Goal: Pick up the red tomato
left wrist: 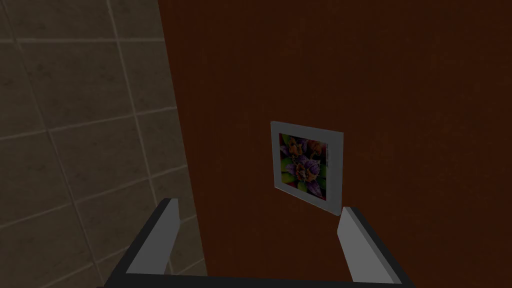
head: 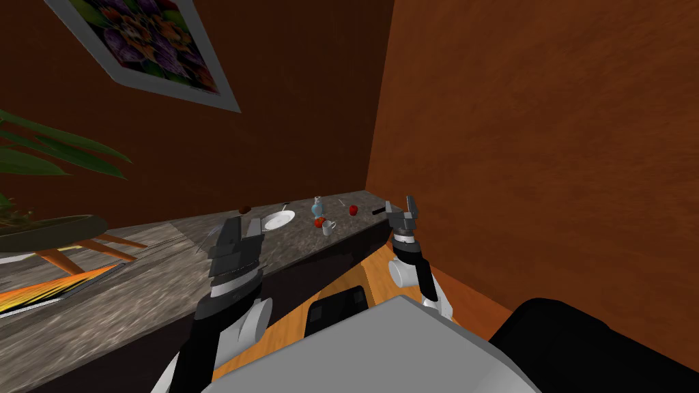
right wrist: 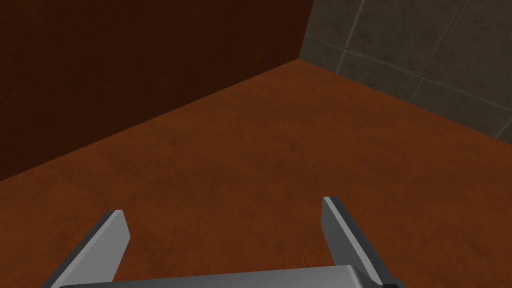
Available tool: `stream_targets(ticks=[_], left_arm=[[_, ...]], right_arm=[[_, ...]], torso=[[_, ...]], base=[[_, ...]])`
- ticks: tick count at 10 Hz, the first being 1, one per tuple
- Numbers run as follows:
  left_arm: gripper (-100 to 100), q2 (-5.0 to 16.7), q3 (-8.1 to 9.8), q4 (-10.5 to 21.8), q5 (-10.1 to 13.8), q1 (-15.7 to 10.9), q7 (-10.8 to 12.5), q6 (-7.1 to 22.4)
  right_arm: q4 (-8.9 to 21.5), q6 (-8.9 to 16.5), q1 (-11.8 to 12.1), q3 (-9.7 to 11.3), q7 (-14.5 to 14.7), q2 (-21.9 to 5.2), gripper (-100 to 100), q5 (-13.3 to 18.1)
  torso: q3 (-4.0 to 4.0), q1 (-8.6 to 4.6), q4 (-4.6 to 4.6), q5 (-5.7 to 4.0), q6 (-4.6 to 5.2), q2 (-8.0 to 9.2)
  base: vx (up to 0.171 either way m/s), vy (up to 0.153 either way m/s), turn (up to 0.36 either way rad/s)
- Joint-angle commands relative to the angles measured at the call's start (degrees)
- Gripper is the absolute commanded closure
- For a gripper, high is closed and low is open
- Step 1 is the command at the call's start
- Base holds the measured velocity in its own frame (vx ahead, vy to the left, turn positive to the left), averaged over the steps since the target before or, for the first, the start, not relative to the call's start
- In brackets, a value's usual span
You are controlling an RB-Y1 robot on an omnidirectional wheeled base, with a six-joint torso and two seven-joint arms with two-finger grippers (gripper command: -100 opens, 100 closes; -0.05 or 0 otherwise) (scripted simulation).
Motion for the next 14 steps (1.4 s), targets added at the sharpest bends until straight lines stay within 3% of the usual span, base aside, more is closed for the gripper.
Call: stream_targets(ticks=[1,7,8,11,14], left_arm=[[-100,1.94,0.31,0.33,-0.08,-0.08,0.77,1.68],[-100,8.01,1.84,2.54,-0.41,-0.85,4.29,10.54],[-100,8.01,1.84,2.54,-0.41,-0.85,4.29,11.13],[-100,10.67,2.72,4.23,-0.55,-1.64,6.15,16.85],[-100,11.52,3.0,4.85,-0.59,-1.96,6.71,20.07]], right_arm=[[0.0,0.0,0.0,0.0,0.0,0.0,0,0.0],[0.0,0.0,0.0,0.0,0.0,-0.01,0,0.0],[0.0,0.0,0.0,0.0,0.0,0.0,0,0.0],[0.0,0.0,0.0,0.0,0.0,0.0,0,0.0],[0.0,0.0,0.0,0.0,0.0,0.0,0,0.0]], torso=[[0.0,0.0,0.0,0.0,0.0,0.0],[0.03,0.22,0.01,0.05,0.01,0.05],[0.02,0.2,0.01,0.05,0.0,0.04],[0.01,0.12,0.0,0.03,0.01,0.01],[0.0,0.11,0.0,0.03,0.0,0.0]], base=[[-0.004,0.014,-0.03],[-0.009,0.045,-0.053],[-0.005,0.027,-0.018],[-0.006,0.029,-0.07],[-0.002,0.023,-0.041]])
